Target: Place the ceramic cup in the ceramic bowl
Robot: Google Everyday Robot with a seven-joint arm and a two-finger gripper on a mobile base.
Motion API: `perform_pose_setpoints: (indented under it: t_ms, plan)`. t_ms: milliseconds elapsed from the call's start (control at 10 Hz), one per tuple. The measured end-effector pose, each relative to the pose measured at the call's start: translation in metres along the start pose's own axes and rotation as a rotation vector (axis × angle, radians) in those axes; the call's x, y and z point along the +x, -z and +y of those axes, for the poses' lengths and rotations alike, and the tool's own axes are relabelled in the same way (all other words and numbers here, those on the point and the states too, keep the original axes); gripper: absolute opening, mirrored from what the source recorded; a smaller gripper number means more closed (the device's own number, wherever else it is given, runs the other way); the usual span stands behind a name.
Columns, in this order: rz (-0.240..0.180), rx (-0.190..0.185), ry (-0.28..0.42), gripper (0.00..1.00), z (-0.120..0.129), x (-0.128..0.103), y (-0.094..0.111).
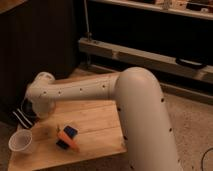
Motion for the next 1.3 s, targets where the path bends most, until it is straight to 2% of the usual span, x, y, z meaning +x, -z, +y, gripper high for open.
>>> perform_pose_setpoints:
  t_ms: [100, 200, 300, 400, 600, 700, 800, 900, 1000, 1100, 1200, 1300]
  plan:
    - [0.027, -0.033, 0.001, 0.04, -0.009, -0.013, 0.006]
    - [0.07, -0.097, -0.006, 0.01, -0.02, -0.03, 0.018]
    - [0.107, -0.135, -0.025, 0.01, -0.025, -0.041, 0.027]
    - [0.13, -0.15, -0.047, 0.05, -0.026, -0.044, 0.036]
    - [0.189, -0.166, -0.084, 0.22, -0.023, -0.042, 0.064]
    - [0.222, -0.163, -0.103, 0.35, -0.014, -0.035, 0.086]
    - [0.235, -0.132, -0.109, 0.43, -0.006, -0.031, 0.098]
    - [0.233, -0.078, -0.113, 0.52, 0.006, -0.025, 0.109]
    - [0.204, -0.008, -0.099, 0.63, 0.009, -0.021, 0.114]
    - [0.171, 0.038, -0.089, 0.7, 0.01, -0.019, 0.113]
    - [0.116, 0.099, -0.072, 0.78, 0.008, -0.017, 0.107]
    - [0.058, 0.147, -0.055, 0.8, 0.006, -0.017, 0.096]
